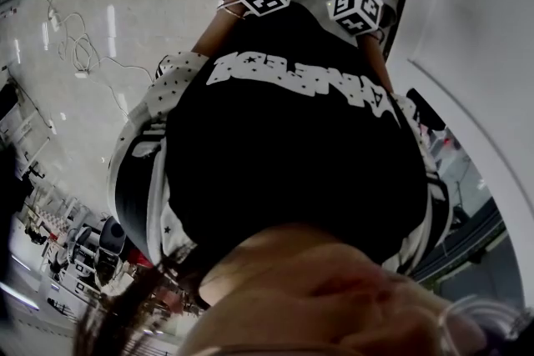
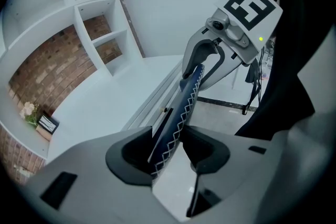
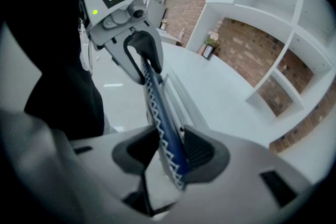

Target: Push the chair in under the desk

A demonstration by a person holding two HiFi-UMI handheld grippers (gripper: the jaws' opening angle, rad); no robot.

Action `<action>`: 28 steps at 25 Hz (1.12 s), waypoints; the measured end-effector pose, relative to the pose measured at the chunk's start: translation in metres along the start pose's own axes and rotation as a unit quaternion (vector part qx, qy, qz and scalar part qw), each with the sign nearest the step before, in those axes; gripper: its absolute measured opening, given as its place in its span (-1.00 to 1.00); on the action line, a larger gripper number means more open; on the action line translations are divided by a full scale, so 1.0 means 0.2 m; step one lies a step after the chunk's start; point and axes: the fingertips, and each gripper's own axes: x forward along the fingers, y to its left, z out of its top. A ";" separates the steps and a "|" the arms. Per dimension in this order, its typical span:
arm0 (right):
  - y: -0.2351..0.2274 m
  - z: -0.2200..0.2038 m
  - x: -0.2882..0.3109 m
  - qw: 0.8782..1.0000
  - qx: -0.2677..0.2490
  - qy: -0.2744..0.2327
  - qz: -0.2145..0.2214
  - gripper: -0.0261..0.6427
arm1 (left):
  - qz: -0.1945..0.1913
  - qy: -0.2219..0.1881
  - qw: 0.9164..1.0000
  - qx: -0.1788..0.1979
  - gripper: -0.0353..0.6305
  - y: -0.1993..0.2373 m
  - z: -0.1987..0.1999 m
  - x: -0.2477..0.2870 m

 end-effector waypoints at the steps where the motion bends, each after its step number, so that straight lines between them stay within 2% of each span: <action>1: 0.00 0.00 0.00 1.000 -0.001 0.001 0.001 -0.45 | 0.000 -0.001 1.000 -0.001 -0.26 -0.01 0.00 0.00; 9: 0.02 -0.01 0.01 1.000 0.003 -0.001 0.010 -0.45 | -0.004 -0.012 1.000 -0.003 -0.26 -0.02 0.00 -0.01; 13: 0.03 -0.03 0.01 1.000 0.008 -0.006 0.018 -0.42 | -0.012 -0.023 0.999 -0.019 -0.26 -0.03 0.01 -0.02; 16: 0.03 -0.02 0.00 0.999 0.035 -0.018 0.029 -0.29 | -0.013 -0.029 0.999 -0.029 -0.26 -0.04 0.01 -0.03; 20: 0.02 0.00 -0.02 0.997 0.055 -0.035 0.030 -0.28 | -0.014 -0.037 0.998 -0.039 -0.26 -0.03 0.01 -0.05; 24: 0.00 0.05 -0.07 0.995 0.073 -0.054 0.034 -0.28 | -0.009 -0.063 0.996 -0.067 -0.26 0.00 0.03 -0.12; 26: -0.02 0.11 -0.10 0.991 0.101 -0.079 0.037 -0.28 | -0.009 -0.084 0.993 -0.082 -0.26 0.01 0.06 -0.18; 28: -0.07 0.18 -0.15 0.980 0.150 -0.123 0.038 -0.28 | -0.005 -0.109 0.989 -0.094 -0.26 0.03 0.09 -0.24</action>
